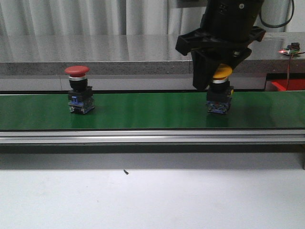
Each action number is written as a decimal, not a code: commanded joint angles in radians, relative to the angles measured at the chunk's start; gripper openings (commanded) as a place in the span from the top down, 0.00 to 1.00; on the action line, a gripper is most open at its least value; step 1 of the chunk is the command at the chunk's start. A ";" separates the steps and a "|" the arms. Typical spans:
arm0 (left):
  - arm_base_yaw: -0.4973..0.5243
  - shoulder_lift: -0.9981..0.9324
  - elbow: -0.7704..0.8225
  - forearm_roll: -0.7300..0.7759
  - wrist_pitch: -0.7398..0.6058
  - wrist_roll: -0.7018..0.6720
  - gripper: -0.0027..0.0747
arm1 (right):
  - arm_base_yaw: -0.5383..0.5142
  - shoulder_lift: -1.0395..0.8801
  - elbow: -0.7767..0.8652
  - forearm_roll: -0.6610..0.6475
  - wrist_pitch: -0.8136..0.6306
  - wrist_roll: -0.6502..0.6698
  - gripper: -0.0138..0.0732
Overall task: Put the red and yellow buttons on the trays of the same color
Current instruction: 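Close the right gripper on the yellow button and lift it, then lower the yellow button into the yellow tray and open the right gripper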
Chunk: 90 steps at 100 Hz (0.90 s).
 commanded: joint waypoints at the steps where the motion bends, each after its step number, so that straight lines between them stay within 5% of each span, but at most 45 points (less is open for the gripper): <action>1: -0.007 0.008 -0.025 -0.006 -0.070 -0.004 0.99 | -0.016 -0.093 -0.031 -0.007 -0.007 -0.007 0.67; 47: -0.007 0.008 -0.025 -0.006 -0.070 -0.004 0.99 | -0.403 -0.250 -0.010 0.035 0.125 0.014 0.67; 90: -0.007 0.008 -0.025 -0.006 -0.070 -0.004 0.99 | -0.785 -0.262 0.210 0.185 -0.017 0.015 0.67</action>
